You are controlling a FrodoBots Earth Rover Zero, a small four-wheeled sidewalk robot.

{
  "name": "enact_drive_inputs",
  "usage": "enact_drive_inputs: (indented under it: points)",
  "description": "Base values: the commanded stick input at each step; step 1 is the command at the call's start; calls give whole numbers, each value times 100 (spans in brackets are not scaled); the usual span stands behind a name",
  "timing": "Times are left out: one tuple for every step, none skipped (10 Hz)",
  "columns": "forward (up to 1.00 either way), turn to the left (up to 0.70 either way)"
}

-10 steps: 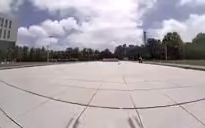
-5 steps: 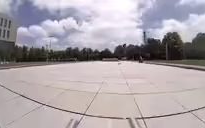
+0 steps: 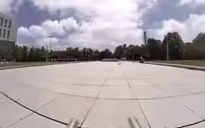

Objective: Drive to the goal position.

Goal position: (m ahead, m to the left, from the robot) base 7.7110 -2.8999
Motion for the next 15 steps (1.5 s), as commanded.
enact_drive_inputs:
  points:
    - [50, 0]
    - [50, 0]
    - [50, 0]
    - [50, 0]
    - [50, 0]
    - [50, 0]
    - [50, 0]
    - [50, 0]
    - [50, 0]
    - [50, 0]
    - [50, 0]
    - [50, 0]
    - [50, 0]
    - [50, 0]
    - [50, 0]
